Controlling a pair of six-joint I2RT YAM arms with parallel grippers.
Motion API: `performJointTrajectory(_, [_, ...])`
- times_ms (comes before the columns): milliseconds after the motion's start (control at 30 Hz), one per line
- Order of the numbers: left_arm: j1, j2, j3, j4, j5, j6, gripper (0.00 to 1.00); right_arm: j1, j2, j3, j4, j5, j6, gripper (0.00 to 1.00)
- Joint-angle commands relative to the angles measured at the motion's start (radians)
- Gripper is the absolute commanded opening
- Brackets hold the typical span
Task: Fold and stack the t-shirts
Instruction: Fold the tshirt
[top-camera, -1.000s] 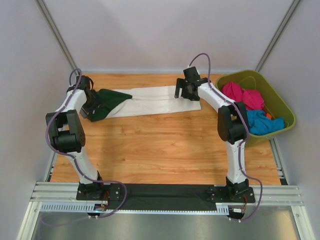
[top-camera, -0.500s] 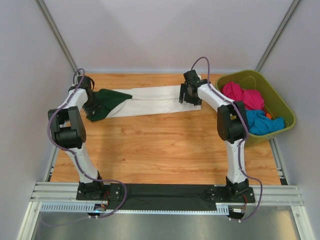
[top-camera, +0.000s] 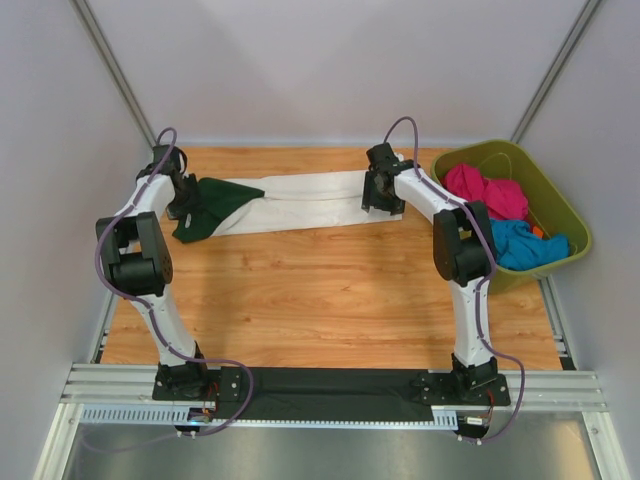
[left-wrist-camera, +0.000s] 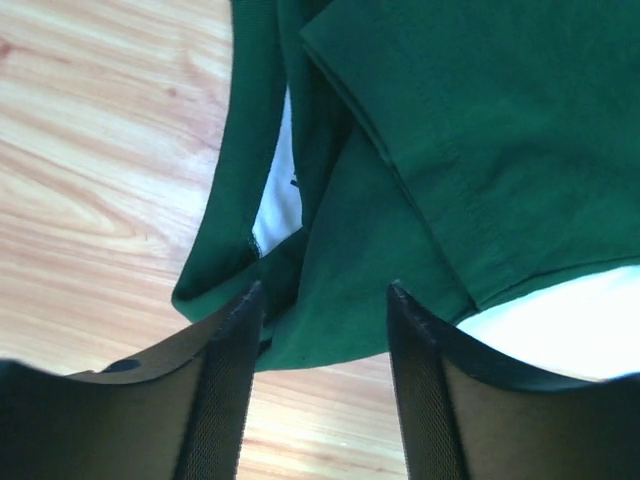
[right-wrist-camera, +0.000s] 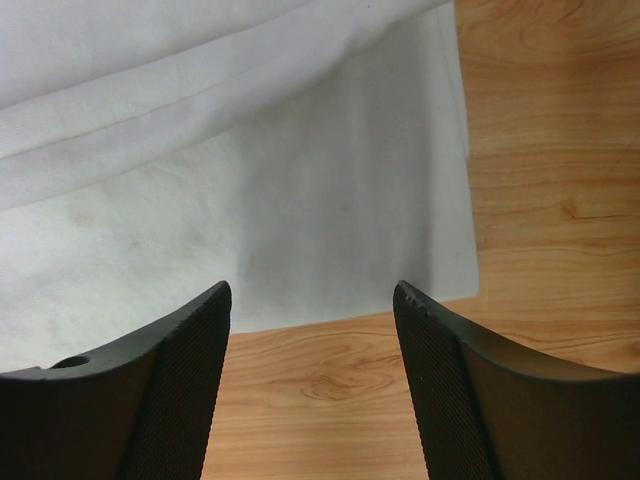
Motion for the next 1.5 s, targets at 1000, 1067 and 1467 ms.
performJointTrajectory(1000, [0.020, 0.118, 0.197, -0.071, 0.086, 0.230, 0.00, -0.001, 0.061, 0.093, -0.066, 0.058, -0.011, 0.67])
performJointTrajectory(1067, [0.020, 0.129, 0.238, -0.083, 0.091, 0.244, 0.00, -0.001, 0.065, 0.092, -0.070, 0.059, -0.008, 0.66])
performJointTrajectory(1467, [0.014, 0.210, 0.338, -0.161, 0.117, 0.348, 0.00, -0.002, 0.078, 0.081, -0.078, 0.084, -0.006, 0.66])
